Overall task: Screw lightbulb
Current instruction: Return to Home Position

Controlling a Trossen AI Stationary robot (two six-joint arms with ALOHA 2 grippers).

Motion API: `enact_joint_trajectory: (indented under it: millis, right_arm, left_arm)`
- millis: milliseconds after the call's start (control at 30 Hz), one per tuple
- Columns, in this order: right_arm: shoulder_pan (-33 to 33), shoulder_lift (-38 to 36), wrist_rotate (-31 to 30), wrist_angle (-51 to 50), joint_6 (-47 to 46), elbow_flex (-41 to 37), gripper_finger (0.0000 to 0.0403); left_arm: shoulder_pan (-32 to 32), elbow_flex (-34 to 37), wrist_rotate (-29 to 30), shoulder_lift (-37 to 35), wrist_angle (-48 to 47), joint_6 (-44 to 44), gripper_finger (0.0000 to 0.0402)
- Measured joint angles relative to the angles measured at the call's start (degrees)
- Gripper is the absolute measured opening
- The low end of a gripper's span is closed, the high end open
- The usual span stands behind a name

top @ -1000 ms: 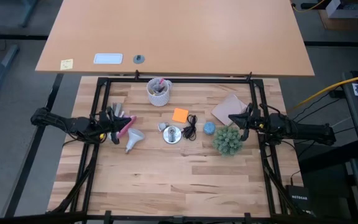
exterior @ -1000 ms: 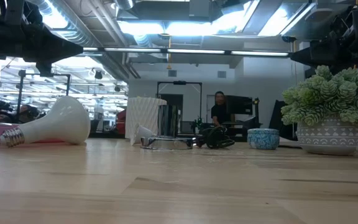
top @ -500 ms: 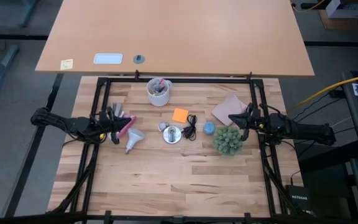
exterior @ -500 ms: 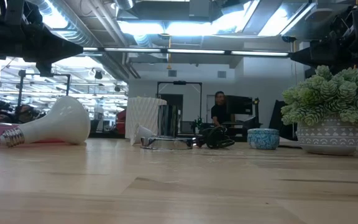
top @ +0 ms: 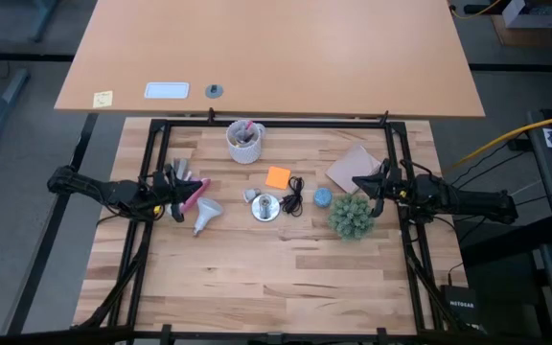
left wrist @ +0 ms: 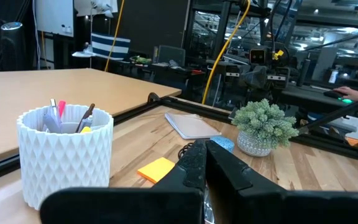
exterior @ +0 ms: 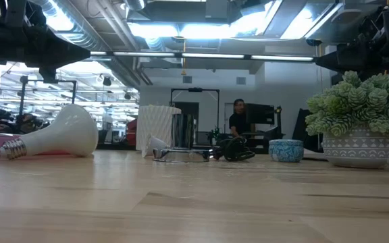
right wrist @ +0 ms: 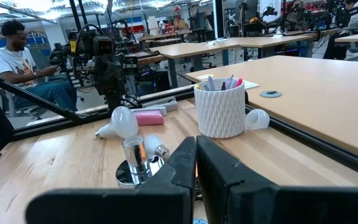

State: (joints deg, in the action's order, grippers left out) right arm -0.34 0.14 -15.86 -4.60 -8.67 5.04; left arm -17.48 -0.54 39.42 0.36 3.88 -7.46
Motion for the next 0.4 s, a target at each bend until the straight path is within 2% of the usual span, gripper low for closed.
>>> enact_joint_trajectory:
  millis: [400]
  right_arm:
    - [1.23,0.00,-0.50,0.00,-0.02,0.00,0.0019]
  left_arm:
    - [0.00,0.00,0.00,-0.01,0.00,0.00,0.0000]
